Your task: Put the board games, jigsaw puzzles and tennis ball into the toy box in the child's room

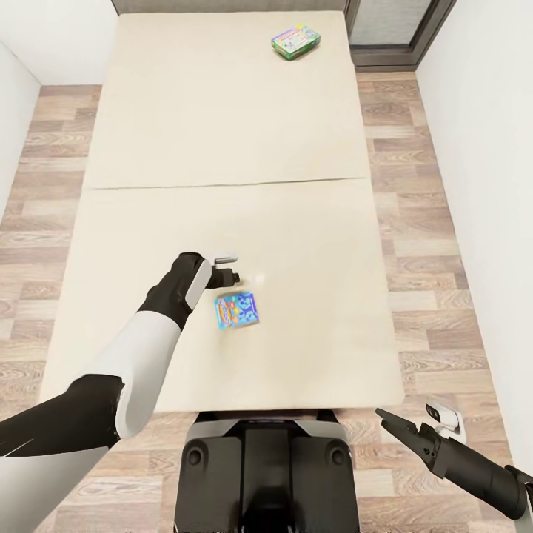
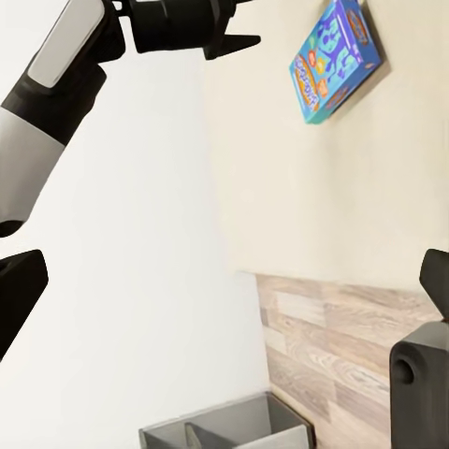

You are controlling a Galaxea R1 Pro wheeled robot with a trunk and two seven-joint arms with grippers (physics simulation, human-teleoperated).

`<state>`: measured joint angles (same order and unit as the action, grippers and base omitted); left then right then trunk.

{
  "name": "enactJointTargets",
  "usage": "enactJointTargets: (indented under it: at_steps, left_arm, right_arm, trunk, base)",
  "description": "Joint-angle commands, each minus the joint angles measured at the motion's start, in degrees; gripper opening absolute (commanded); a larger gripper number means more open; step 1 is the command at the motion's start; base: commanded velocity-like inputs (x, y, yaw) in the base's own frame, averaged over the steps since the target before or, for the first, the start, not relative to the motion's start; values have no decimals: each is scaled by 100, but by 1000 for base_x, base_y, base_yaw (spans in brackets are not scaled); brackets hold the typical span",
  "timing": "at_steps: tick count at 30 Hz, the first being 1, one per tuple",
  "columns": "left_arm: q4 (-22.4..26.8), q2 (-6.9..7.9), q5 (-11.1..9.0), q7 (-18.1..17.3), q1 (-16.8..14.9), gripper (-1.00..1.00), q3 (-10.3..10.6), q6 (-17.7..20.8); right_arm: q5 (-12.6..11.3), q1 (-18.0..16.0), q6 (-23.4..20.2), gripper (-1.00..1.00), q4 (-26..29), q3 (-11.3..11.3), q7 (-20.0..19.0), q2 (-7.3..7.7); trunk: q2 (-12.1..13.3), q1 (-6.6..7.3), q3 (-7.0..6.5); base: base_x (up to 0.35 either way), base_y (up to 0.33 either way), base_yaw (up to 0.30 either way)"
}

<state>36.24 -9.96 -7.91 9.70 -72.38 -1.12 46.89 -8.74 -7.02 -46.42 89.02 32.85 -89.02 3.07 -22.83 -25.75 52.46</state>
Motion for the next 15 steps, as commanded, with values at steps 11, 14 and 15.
enactJointTargets:
  at_steps: [11, 14, 15]
  left_arm:
    - [118, -4, -61, 47, -21, 100, -11, 24]
    - [140, -4, -61, 49, -29, 100, -11, 26]
    - [143, -4, -61, 49, -29, 100, -11, 27]
  right_arm:
    - [0, -1, -52, 100, 1, -5, -12, 1]
    - [-3, -1, -52, 100, 1, -5, -11, 1]
    - [-1, -1, -52, 100, 1, -5, -11, 1]
  trunk:
    - [-9, -3, 109]
    - [-9, -3, 137]
    - [-9, -3, 147]
  base:
    - [0, 0, 0]
    - [0, 0, 0]
    - [0, 0, 0]
